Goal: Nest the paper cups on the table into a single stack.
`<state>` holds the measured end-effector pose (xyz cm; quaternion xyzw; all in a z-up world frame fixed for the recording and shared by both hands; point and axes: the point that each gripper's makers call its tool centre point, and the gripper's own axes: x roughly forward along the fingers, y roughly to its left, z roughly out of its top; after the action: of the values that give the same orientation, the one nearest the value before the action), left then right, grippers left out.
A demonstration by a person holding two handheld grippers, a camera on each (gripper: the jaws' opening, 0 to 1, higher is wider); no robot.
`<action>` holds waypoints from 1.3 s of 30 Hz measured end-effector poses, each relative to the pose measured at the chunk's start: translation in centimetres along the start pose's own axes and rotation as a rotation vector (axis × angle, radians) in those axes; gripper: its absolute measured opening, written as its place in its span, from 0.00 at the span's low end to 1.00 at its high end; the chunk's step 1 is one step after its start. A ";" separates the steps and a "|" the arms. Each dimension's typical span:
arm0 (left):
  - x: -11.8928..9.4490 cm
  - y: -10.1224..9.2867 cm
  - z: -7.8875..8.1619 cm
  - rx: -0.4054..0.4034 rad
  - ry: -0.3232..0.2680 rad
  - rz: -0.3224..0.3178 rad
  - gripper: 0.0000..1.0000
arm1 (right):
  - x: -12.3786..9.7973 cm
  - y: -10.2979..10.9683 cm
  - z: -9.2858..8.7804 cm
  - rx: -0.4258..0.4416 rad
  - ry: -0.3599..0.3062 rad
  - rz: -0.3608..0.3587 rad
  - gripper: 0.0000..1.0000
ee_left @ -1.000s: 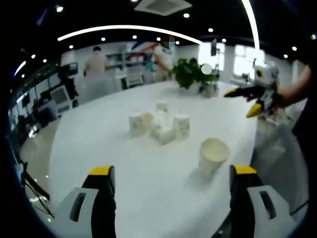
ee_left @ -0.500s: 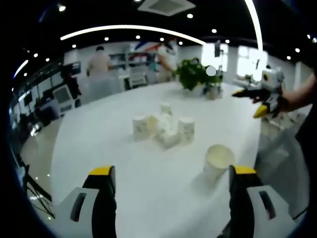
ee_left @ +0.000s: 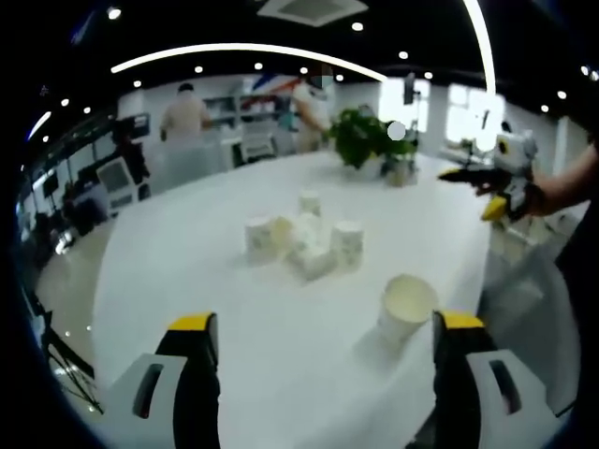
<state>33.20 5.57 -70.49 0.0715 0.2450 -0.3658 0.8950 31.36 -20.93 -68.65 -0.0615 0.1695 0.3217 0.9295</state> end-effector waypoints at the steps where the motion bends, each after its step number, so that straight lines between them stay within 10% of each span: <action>1: 0.0 0.0 0.2 -0.001 -0.003 0.000 0.94 | 0.0 0.0 0.0 -0.001 0.001 -0.003 1.00; 8: 1.0 1.0 3.1 -0.173 -0.107 0.010 0.91 | -0.2 0.7 -1.0 -0.081 0.023 0.013 1.00; 15: 3.4 2.2 2.9 -0.236 -0.028 0.045 0.88 | 0.0 2.6 -1.8 -0.142 0.028 0.048 1.00; 29: 11.6 3.6 7.2 -0.529 0.029 0.038 0.91 | -0.7 -1.6 1.7 0.112 -0.176 -0.034 0.99; 39: 15.6 5.3 7.6 -0.476 0.193 0.106 0.87 | -0.8 -2.4 0.1 0.214 -0.230 -0.026 0.99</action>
<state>49.38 -2.62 -71.82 -0.0939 0.4041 -0.2418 0.8771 32.30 -23.23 -68.29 0.0728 0.0943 0.2947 0.9481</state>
